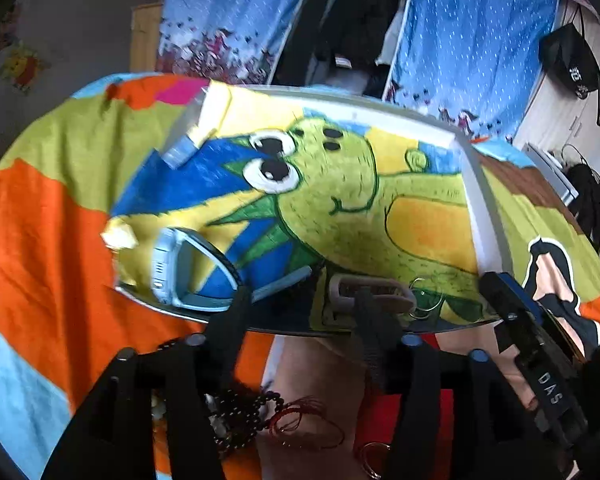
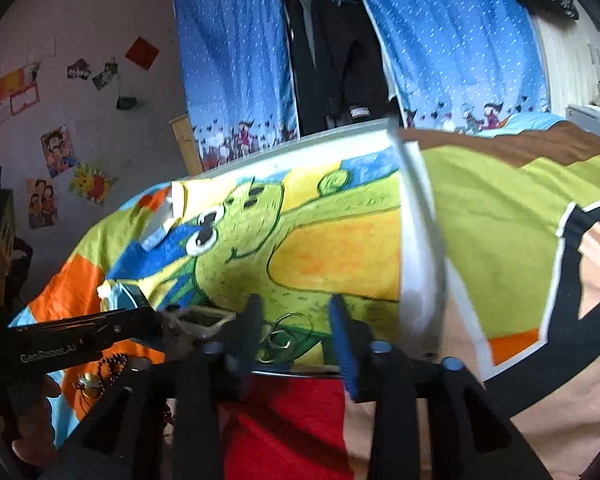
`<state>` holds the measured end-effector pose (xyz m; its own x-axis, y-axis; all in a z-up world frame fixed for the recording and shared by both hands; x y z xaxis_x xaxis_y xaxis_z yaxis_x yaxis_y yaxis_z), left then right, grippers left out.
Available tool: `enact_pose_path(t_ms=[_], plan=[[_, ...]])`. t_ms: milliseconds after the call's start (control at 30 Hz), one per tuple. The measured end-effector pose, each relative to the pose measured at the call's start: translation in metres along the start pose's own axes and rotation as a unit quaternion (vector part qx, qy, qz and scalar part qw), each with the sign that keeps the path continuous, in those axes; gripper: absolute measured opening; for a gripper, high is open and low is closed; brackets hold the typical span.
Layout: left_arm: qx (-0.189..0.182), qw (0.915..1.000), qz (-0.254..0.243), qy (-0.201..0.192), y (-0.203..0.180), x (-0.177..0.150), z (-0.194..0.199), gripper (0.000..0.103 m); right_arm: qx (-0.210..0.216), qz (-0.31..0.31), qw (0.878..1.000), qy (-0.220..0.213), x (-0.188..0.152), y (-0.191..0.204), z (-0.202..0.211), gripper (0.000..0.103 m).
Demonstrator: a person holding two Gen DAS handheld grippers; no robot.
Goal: Organize jewelry
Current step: 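Carry the silver ring with the right tool into the tray and release, then lift both tools back away from the tray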
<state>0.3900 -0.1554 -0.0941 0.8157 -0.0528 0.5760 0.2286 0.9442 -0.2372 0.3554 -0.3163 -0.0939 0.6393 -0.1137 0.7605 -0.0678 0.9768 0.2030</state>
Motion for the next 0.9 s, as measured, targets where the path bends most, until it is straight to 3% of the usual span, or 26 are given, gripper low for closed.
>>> enact_pose_path(t_ms=[67,167,267,367,400,633,900], plan=[[0.001,0.9997,0.01,-0.021,0.0,0.001,0.016,0.066,-0.004,-0.006,1.0,-0.012,0.004,-0.002,0.011,0.041],[0.005,0.9987,0.018,-0.047,-0.003,0.001,0.041,0.075,-0.01,-0.011,0.999,-0.032,0.01,-0.004,0.031,0.058],[0.012,0.997,0.022,-0.074,-0.007,-0.002,0.068,0.077,-0.012,-0.019,0.998,-0.059,0.014,-0.004,0.058,0.075],[0.018,0.9942,0.028,-0.102,-0.009,-0.007,0.096,0.098,-0.02,-0.014,0.996,-0.086,0.018,0.0,0.085,0.085],[0.019,0.9925,0.033,-0.116,-0.009,-0.009,0.107,0.1,-0.022,-0.011,0.995,-0.097,0.018,0.002,0.095,0.089],[0.034,0.9855,0.035,-0.163,-0.005,-0.027,0.166,0.101,-0.031,0.002,0.988,-0.149,0.012,0.014,0.156,0.103],[0.065,0.9797,0.014,-0.189,0.005,-0.072,0.216,0.101,-0.026,-0.01,0.984,-0.178,-0.015,0.027,0.212,0.103]])
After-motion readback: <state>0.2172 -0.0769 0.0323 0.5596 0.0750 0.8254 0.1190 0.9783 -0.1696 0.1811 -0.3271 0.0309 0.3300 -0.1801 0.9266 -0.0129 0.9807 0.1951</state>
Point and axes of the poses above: each gripper's, at about its wrist camera, not at the fingertips, and z roughly against the way its jaws point, y to its left, x to its top, the point moved 7 cm from there along -z, roughly the way its jaws point, and after that the axes turned 6 degrees about y, right-handed, at the moved point
